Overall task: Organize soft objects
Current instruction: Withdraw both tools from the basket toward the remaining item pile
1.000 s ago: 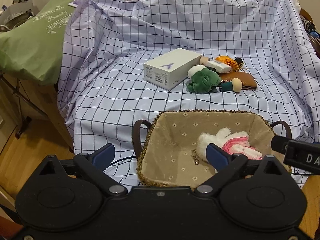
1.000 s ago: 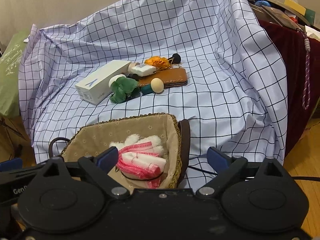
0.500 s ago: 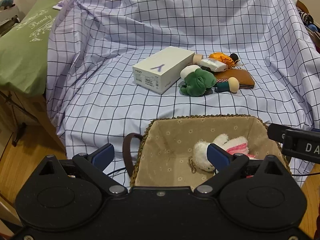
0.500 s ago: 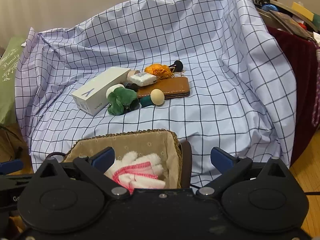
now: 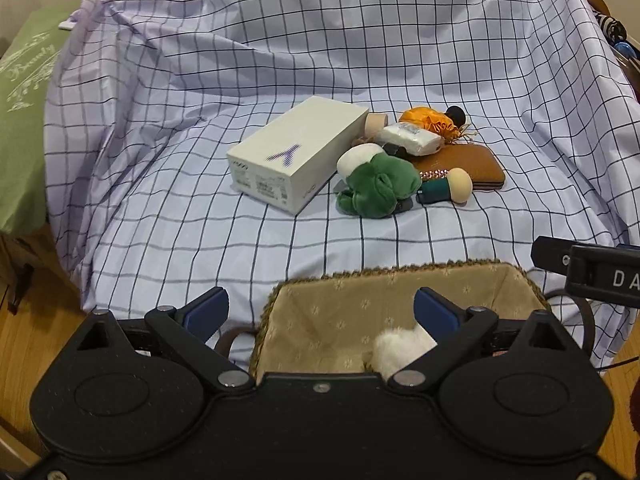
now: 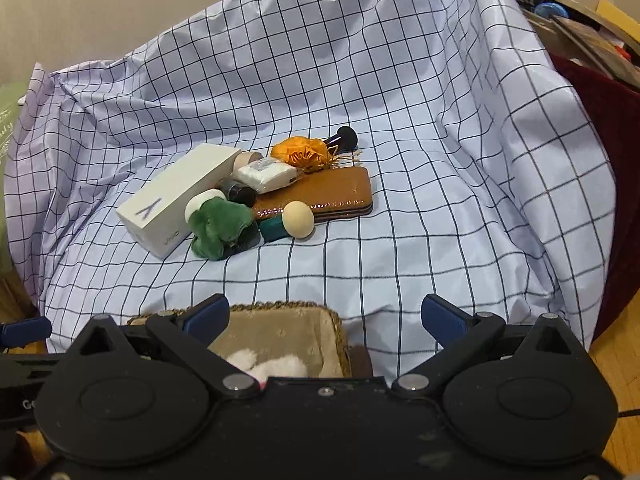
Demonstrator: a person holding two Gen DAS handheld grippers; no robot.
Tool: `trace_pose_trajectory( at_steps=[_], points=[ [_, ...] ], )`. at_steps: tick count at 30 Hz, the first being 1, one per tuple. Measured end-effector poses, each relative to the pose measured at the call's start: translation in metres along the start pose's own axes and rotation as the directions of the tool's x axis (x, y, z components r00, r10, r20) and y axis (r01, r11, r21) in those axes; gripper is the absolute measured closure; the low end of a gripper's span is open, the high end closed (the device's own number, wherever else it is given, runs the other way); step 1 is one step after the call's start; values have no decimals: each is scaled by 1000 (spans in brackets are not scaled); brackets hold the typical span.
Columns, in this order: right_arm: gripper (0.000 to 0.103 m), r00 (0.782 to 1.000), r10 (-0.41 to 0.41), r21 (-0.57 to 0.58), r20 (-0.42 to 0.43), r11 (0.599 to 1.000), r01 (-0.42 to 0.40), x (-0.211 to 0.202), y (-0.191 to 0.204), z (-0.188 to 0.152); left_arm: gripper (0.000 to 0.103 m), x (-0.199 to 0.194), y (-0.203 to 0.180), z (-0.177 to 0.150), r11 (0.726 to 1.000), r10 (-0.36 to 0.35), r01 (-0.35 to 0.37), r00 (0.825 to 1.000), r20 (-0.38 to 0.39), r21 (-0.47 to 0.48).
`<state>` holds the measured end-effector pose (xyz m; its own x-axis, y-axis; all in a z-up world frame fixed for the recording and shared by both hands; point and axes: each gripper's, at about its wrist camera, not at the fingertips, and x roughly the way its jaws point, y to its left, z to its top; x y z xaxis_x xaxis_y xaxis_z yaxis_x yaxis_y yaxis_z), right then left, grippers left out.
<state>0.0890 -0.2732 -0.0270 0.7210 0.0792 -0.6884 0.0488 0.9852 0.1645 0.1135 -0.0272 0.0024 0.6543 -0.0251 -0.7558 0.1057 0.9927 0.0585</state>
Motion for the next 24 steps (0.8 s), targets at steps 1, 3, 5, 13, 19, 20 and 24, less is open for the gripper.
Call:
trace_pose_trajectory(
  at_steps=[1,3,5,13,19,20,24],
  points=[
    [0,1000,3,-2,-6,1000,-3,4,0,3,7,3,0,3,1000,-4,4,1000,-3,2],
    [0,1000,10,-8,-21,1000,-10,13,1,9,7,11,-1,8,1000,-10,10,1000,-10,6],
    [0,1000,9,-13,-30,1000,-9,21,2,13,7,18,-2,12,1000,-16,16,1000,-18,10],
    [5,999,-8,-65,-36,998,6,54,18,31,7,43,1,22,999,-34,34,998,-59,-2],
    [14,999,-30,-114,-38,993,26,81,34,43,7,55,9,26,999,-41,39,996,-78,-20],
    [15,999,-28,-124,-37,992,24,85,36,45,7,57,11,26,999,-42,40,996,-82,-23],
    [16,997,-57,-141,-42,989,51,102,42,50,7,65,16,28,998,-47,44,995,-93,-33]
  ],
)
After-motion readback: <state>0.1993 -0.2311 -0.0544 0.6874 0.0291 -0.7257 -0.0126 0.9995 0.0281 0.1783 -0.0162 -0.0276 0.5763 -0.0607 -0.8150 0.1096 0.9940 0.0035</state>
